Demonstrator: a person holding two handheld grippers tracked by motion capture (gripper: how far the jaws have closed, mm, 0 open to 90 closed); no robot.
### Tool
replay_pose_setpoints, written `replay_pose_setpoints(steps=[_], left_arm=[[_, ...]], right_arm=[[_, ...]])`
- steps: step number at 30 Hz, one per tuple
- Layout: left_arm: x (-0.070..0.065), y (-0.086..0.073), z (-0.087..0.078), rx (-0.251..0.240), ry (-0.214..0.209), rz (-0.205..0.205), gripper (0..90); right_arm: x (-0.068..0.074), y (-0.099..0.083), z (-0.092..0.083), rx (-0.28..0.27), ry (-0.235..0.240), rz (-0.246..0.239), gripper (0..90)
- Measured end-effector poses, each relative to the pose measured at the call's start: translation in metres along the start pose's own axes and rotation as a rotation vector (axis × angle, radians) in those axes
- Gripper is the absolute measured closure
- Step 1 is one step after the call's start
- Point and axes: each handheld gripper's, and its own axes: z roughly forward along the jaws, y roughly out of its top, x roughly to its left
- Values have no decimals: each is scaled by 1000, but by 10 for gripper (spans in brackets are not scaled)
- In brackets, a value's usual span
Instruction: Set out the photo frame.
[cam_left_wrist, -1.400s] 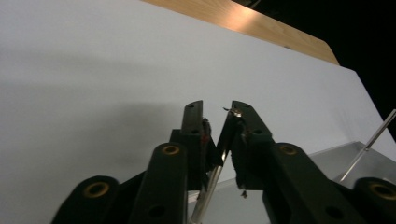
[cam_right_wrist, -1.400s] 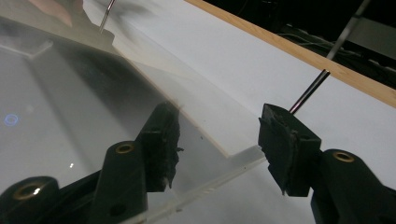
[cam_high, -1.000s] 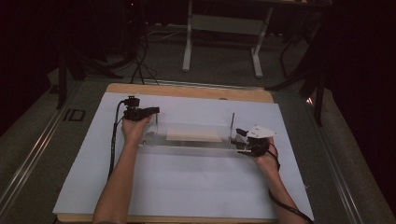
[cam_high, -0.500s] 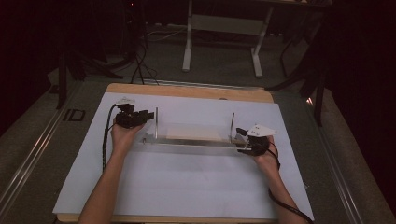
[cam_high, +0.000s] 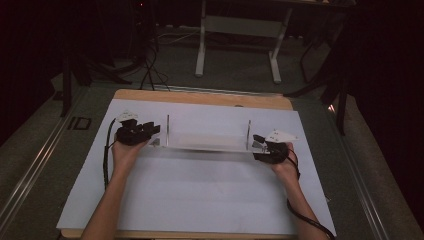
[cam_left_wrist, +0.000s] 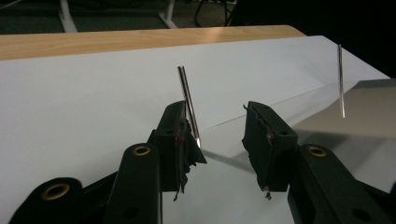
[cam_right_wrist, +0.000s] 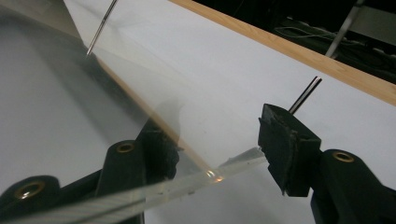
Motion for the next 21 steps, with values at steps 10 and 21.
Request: replay_pose_setpoints(steps=[10, 21], left_arm=[[-1, -8, -8, -16, 12, 15, 570], [-3, -7, -12, -35, 2, 38, 567]], right_arm=[[-3, 4, 1, 9, 12, 15, 462], [-8, 6, 2, -1, 27, 37, 454]])
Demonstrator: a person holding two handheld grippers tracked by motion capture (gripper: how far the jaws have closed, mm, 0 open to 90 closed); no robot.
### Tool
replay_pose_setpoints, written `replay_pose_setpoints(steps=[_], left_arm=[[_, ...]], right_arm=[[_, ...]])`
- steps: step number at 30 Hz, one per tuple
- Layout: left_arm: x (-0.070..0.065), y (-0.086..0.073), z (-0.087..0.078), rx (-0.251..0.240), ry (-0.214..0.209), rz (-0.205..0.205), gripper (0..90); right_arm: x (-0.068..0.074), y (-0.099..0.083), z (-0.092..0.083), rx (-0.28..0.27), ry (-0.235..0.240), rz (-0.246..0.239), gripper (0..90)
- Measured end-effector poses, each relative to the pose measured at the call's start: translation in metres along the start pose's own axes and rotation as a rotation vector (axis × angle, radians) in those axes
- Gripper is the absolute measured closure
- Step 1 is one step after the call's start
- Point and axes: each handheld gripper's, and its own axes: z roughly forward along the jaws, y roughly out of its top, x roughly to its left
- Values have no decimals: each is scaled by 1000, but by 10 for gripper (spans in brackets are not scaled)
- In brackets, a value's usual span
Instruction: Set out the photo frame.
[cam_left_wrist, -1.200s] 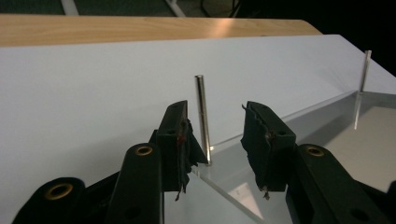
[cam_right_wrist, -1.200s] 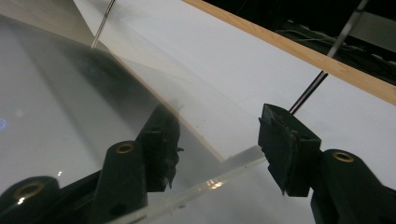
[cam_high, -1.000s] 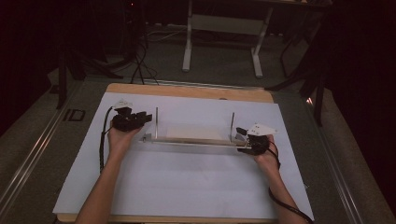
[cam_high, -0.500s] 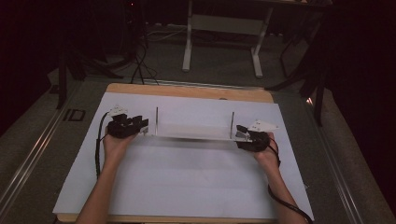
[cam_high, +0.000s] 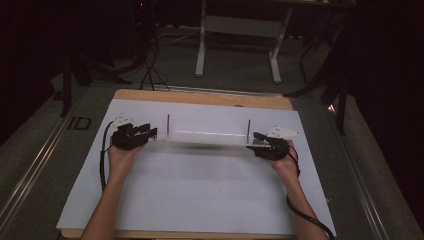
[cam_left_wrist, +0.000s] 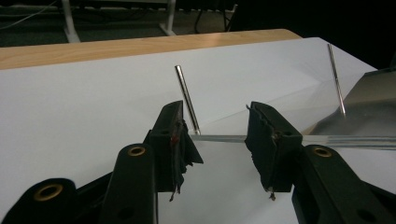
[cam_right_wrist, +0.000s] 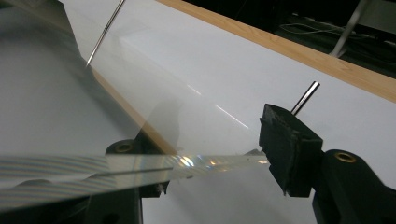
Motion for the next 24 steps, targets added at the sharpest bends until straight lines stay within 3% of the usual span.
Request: replay_pose_setpoints(steps=[9, 15, 24], left_arm=[[-2, 1, 2, -5, -4, 4, 567], [-4, 1, 4, -5, -13, 7, 569], [1, 0, -4, -32, 4, 6, 571]], right_arm=[[-3, 0, 3, 12, 15, 5, 397], [0, 1, 2, 23, 11, -9, 425], [-2, 7, 2, 12, 11, 12, 438]])
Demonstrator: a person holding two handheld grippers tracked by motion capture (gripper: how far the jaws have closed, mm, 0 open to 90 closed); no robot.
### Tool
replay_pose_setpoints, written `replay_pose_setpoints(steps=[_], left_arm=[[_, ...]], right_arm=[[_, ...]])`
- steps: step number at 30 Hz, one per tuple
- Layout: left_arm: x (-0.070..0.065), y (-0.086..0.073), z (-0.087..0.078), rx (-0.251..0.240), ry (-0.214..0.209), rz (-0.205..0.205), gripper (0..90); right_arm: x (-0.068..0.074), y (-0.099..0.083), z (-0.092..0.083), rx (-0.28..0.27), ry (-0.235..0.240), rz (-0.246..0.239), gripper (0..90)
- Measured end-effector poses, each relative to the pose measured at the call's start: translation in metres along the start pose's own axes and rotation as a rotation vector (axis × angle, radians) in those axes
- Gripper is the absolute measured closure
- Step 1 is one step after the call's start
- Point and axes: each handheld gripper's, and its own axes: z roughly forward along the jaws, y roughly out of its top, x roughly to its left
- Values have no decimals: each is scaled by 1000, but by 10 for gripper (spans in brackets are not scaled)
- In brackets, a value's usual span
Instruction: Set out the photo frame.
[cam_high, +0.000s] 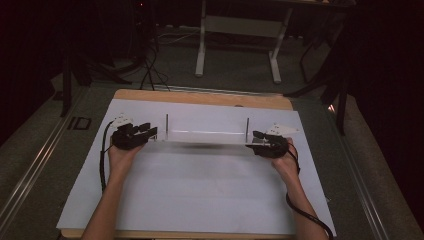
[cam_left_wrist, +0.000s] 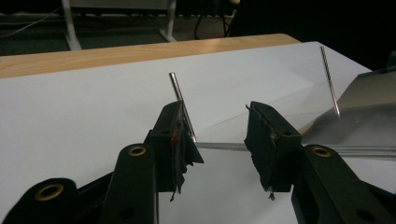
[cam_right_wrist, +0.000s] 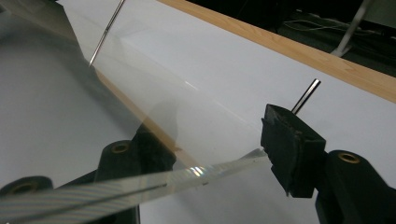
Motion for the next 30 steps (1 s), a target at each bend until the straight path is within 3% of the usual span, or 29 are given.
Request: replay_pose_setpoints(steps=[4, 10, 13, 15, 17, 21, 30], left_arm=[[2, -2, -5, -9, -5, 19, 570], [-2, -5, -10, 17, -30, 108, 578], [-4, -7, -10, 25, -35, 124, 576], [-6, -9, -8, 44, -58, 156, 562], [-10, -9, -5, 56, -52, 183, 548], [-17, -6, -1, 41, -52, 220, 517], [-28, 1, 14, 17, -67, 243, 459]], right_arm=[[-1, 1, 0, 2, 3, 7, 438], [-3, 4, 1, 9, 8, 19, 438], [-3, 5, 1, 12, 10, 23, 438], [-4, 7, 1, 17, 12, 29, 438], [-5, 8, 1, 20, 13, 32, 438], [-6, 9, 2, 23, 19, 38, 437], [-7, 10, 2, 20, 22, 51, 434]])
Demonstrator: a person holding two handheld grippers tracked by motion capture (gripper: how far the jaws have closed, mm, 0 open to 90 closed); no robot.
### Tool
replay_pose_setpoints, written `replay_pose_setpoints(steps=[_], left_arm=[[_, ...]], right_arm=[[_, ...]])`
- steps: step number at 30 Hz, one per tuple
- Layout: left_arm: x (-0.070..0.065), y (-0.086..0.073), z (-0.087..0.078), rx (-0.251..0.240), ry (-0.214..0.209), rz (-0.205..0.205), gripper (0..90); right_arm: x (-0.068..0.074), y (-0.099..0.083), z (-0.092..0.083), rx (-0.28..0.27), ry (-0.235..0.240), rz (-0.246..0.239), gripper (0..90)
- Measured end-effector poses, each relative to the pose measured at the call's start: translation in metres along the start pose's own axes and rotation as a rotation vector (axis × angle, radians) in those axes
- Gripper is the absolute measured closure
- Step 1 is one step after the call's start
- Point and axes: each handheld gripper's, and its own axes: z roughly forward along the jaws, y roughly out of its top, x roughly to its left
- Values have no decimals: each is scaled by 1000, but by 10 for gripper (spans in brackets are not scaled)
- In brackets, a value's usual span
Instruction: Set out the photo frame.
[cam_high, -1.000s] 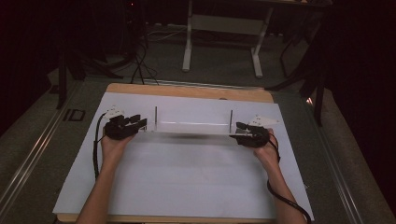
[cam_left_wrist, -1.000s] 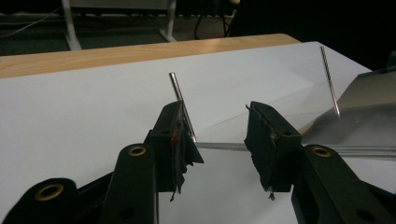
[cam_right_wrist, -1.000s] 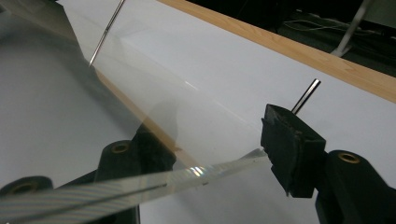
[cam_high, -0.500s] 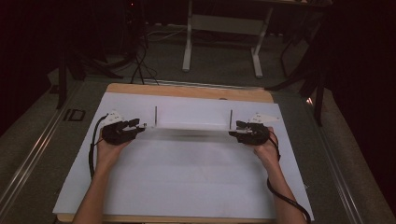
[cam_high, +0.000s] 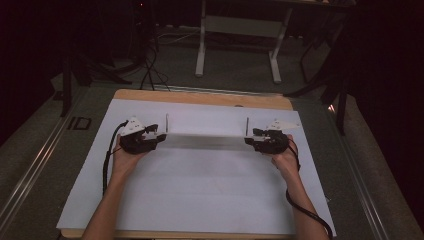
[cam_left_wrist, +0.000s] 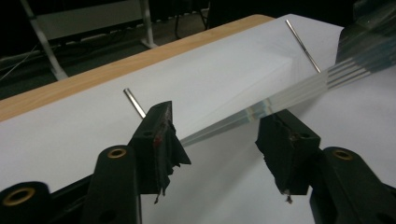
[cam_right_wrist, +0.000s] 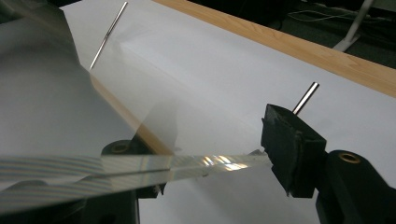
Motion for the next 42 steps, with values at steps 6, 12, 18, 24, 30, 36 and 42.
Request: replay_pose_setpoints(steps=[6, 12, 18, 24, 30, 36, 42], left_arm=[[-8, 4, 10, -5, -4, 21, 446], [-7, 4, 11, -13, -4, 10, 446], [-5, 5, 12, -37, 3, -10, 445], [-4, 6, 14, -63, 23, -22, 445], [-3, 8, 17, -86, 43, -35, 444], [-2, 10, 21, -108, 66, -57, 444], [0, 13, 24, -117, 87, -69, 445]], right_arm=[[-1, 1, 1, 0, 7, 5, 431], [-4, -5, 2, -44, 16, 23, 413], [-4, -7, 4, -89, -3, 35, 412], [-1, -9, 6, -141, -49, 33, 420], [1, -8, 10, -162, -97, 29, 428], [3, -6, 13, -181, -139, 30, 436], [7, 0, 19, -153, -215, -28, 459]])
